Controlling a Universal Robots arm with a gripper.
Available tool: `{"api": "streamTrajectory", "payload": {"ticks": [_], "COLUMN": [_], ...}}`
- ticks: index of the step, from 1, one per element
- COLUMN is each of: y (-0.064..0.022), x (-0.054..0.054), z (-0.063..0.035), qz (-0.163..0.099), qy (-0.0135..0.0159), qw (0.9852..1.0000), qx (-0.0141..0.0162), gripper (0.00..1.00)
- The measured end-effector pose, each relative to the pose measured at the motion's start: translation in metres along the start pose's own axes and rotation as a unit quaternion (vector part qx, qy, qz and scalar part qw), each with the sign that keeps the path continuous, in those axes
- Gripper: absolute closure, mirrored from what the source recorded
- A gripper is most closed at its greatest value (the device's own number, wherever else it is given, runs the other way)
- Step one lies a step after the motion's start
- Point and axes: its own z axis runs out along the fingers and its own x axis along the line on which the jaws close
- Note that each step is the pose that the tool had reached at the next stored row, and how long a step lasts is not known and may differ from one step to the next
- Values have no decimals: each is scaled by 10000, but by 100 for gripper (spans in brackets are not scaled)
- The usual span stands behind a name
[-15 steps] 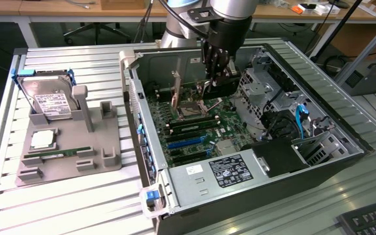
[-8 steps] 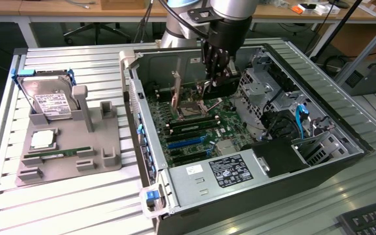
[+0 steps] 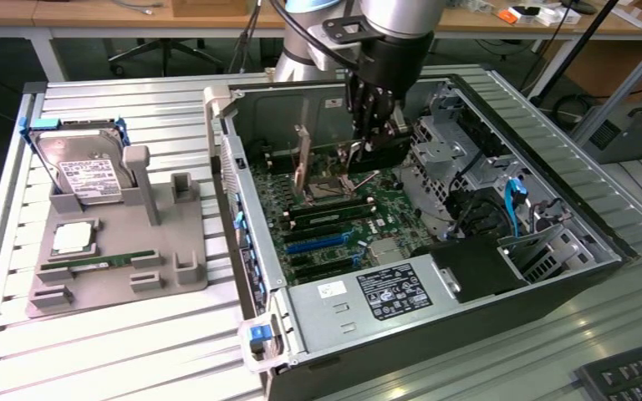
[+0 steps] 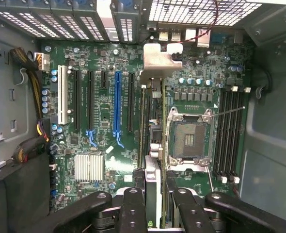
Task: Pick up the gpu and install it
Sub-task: 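Insert the gpu into the slot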
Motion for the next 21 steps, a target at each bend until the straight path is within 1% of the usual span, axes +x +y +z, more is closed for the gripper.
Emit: {"api": "streamTrajectory", "payload": {"ticks": [7,21], "y": [3,8], "x": [53,124], "z": [4,15], "qz": [0,0], "qy": [0,0], "qw": [10000,10000], "qx": [0,0], "gripper": [73,73]}}
